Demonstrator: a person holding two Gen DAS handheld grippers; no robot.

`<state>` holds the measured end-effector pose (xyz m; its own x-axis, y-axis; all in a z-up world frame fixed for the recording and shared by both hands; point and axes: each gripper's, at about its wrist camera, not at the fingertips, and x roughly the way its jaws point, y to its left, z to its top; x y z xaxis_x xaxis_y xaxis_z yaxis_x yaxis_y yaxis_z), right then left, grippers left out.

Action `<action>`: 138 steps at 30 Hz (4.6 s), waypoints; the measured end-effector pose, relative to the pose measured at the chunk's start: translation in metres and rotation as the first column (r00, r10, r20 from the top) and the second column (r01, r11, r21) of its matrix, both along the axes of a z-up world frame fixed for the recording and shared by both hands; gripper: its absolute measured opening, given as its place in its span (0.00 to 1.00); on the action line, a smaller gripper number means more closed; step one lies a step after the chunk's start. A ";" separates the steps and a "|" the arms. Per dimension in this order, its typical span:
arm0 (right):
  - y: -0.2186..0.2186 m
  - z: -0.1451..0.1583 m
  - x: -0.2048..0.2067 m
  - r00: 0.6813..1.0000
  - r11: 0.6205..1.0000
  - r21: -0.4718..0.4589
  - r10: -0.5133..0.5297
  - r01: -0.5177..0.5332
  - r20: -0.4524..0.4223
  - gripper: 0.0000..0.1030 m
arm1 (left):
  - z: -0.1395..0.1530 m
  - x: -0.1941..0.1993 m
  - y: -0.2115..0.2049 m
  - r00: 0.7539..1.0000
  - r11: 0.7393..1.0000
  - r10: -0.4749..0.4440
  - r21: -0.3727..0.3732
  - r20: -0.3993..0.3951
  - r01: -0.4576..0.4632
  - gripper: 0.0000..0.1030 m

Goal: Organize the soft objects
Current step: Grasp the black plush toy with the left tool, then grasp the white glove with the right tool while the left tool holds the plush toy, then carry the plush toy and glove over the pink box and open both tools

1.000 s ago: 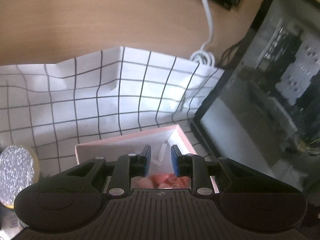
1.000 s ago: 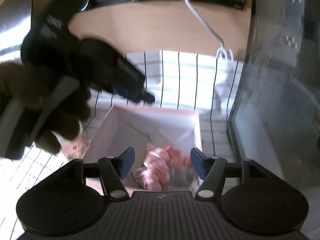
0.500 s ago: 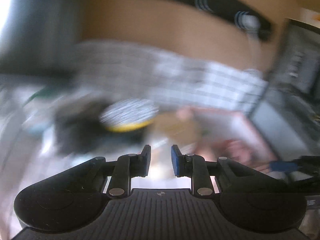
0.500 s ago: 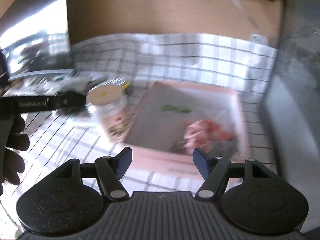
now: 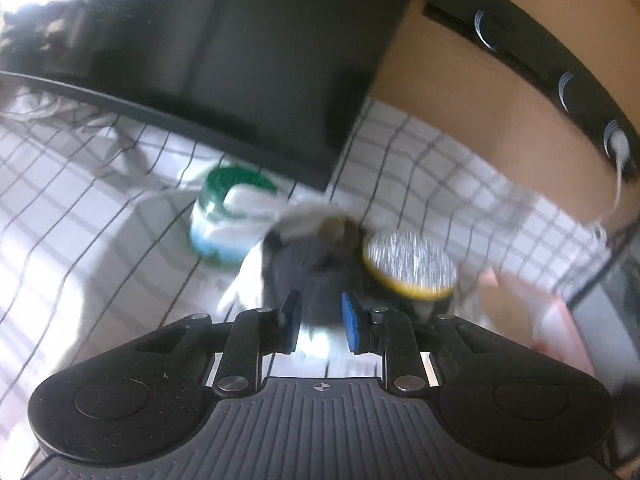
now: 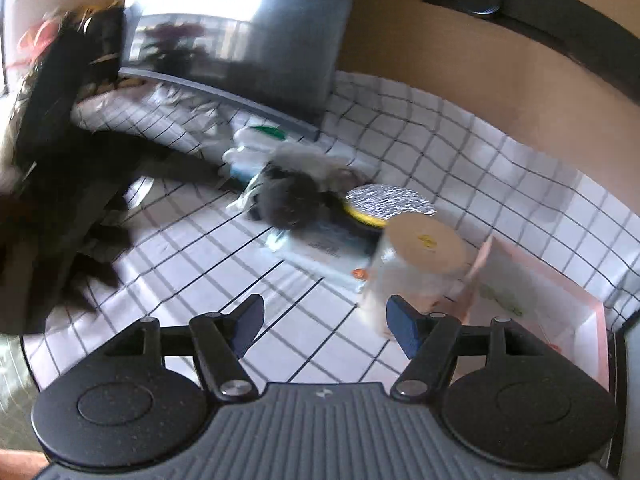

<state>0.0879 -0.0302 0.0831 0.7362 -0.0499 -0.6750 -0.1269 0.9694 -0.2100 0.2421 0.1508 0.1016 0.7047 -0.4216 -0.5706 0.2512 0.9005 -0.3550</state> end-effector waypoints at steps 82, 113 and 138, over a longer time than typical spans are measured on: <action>0.062 -0.034 0.108 0.997 0.994 0.097 0.063 -0.059 -0.040 0.04 | -0.030 -0.064 0.135 0.974 0.979 0.122 -0.136 -0.191 -0.149 0.69; 0.031 -0.043 0.047 0.999 0.999 -0.012 0.043 -0.043 -0.005 0.70 | -0.030 -0.079 0.113 0.978 0.988 0.082 -0.113 -0.192 -0.105 0.69; 0.012 0.021 0.113 0.999 0.963 0.265 -0.035 0.040 -0.026 0.09 | 0.019 -0.032 0.112 0.992 0.996 0.069 -0.047 -0.101 -0.074 0.69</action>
